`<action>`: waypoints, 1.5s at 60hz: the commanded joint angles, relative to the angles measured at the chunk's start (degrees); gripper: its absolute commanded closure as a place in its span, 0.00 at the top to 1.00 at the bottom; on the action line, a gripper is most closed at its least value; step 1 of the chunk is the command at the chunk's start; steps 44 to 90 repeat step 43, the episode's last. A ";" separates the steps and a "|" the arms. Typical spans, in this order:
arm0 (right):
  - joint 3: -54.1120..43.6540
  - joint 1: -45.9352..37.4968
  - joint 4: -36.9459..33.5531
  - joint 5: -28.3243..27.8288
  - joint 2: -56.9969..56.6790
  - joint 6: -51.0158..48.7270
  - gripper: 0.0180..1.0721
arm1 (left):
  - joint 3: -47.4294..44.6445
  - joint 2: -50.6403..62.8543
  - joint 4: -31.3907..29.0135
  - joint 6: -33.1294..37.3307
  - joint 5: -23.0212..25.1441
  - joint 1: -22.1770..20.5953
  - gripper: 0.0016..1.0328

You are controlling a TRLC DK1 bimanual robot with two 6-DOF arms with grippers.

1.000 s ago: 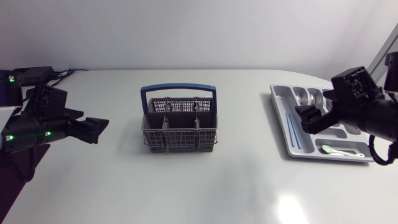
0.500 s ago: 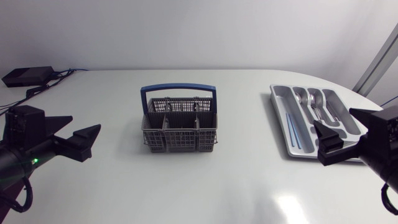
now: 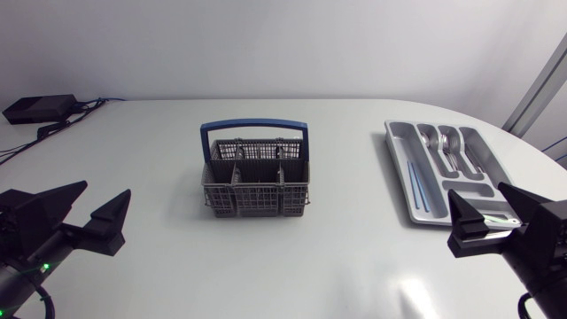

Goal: Unload the cutlery basket into the drawer organizer.

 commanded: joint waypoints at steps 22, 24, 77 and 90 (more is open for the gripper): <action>-7.77 -1.32 3.25 -0.25 -8.32 7.75 0.95 | -9.69 -14.06 1.24 -5.92 -5.07 0.08 0.94; -7.77 -1.32 3.25 -0.25 -8.32 7.75 0.95 | -10.29 -15.04 1.29 -6.23 -5.42 0.07 0.94; -7.77 -1.32 3.25 -0.25 -8.32 7.75 0.95 | -11.75 -17.41 1.39 -6.98 -6.26 0.05 0.94; -7.77 -1.32 3.25 -0.25 -8.32 7.75 0.95 | -11.75 -17.41 1.39 -6.98 -6.26 0.05 0.94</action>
